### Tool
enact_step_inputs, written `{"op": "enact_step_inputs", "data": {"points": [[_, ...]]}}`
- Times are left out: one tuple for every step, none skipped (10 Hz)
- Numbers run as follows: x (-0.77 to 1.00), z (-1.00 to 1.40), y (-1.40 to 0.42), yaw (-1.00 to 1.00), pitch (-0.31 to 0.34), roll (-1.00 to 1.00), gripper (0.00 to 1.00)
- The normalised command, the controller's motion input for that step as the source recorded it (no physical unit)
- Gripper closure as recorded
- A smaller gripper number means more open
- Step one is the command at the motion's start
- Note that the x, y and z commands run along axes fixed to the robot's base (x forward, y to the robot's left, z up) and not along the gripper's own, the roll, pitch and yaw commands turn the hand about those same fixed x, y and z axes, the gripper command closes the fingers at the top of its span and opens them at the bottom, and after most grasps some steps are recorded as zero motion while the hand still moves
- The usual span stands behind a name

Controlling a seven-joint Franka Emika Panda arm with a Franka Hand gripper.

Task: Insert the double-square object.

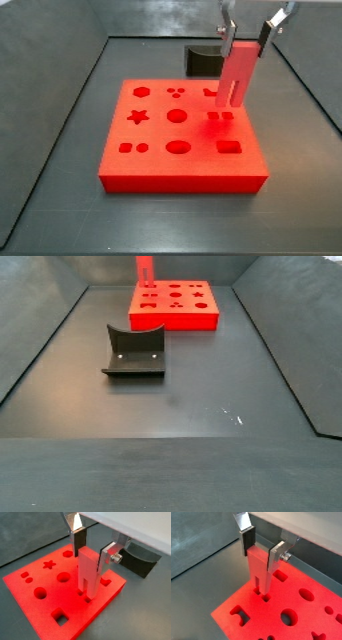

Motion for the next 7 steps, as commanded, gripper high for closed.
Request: {"op": "enact_step_inputs", "data": {"points": [[-0.08, -0.12, 0.0, 0.01, 0.0, 0.02, 1.0], [0.0, -0.08, -0.02, 0.06, 0.0, 0.0, 1.0], [0.03, -0.1, -0.01, 0.06, -0.007, 0.01, 1.0], [0.01, -0.13, 0.0, 0.06, 0.0, 0.02, 1.0], [0.03, -0.15, -0.03, 0.08, -0.003, 0.03, 1.0], [0.08, -0.14, -0.03, 0.07, -0.001, 0.02, 1.0], [0.04, -0.19, -0.03, 0.07, -0.003, 0.03, 1.0]]}}
